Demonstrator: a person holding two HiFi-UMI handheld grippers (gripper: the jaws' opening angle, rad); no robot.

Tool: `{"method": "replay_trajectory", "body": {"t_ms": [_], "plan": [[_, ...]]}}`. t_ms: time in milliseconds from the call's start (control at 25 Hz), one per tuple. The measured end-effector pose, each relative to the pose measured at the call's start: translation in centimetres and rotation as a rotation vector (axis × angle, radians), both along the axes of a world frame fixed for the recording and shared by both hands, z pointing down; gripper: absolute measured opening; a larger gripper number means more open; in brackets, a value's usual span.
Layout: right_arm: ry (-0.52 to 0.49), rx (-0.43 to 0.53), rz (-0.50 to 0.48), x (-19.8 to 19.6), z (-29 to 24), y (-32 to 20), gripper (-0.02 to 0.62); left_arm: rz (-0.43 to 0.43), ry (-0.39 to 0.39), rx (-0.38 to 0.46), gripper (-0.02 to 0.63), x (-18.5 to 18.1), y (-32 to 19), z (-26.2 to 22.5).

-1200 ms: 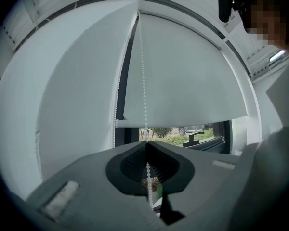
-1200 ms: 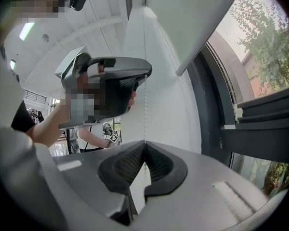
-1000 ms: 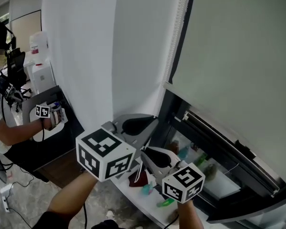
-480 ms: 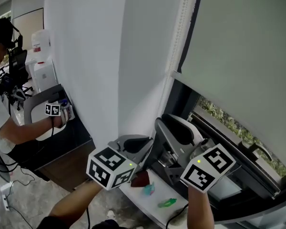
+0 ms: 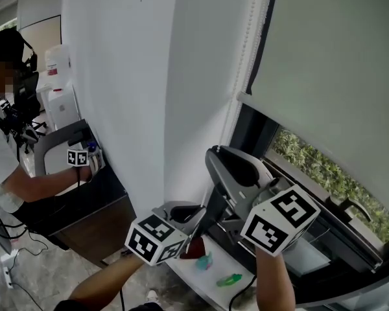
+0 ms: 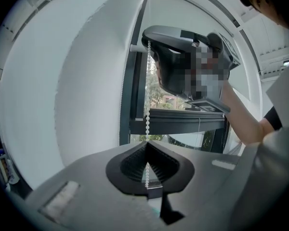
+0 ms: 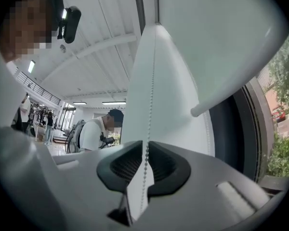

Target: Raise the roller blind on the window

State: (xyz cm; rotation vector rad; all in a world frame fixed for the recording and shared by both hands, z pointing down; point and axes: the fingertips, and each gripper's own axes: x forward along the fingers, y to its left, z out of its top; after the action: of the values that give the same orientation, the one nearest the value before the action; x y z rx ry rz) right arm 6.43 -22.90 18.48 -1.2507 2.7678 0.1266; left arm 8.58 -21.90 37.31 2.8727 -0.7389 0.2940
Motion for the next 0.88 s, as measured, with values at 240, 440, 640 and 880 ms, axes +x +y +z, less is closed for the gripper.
{"method": "replay_trajectory", "body": {"t_ms": [240, 440, 640, 880], "plan": [[-0.02, 0.023, 0.018, 0.5, 0.1, -0.1, 0.014, 0.017, -0.007, 0.0, 0.012, 0.0, 0.4, 0.3], [-0.065, 0.056, 0.053, 1.2, 0.5, 0.2, 0.008, 0.052, -0.018, -0.017, 0.017, -1.1, 1.0, -0.8], [-0.059, 0.037, 0.046, 1.2, 1.3, 0.2, 0.006, 0.03, 0.2, 0.051, 0.054, -2.9, 1.1, -8.5], [0.001, -0.068, 0.036, 0.7, 6.5, 0.2, 0.006, 0.006, 0.228, 0.158, 0.054, -3.1, 1.0, -14.8]]}}
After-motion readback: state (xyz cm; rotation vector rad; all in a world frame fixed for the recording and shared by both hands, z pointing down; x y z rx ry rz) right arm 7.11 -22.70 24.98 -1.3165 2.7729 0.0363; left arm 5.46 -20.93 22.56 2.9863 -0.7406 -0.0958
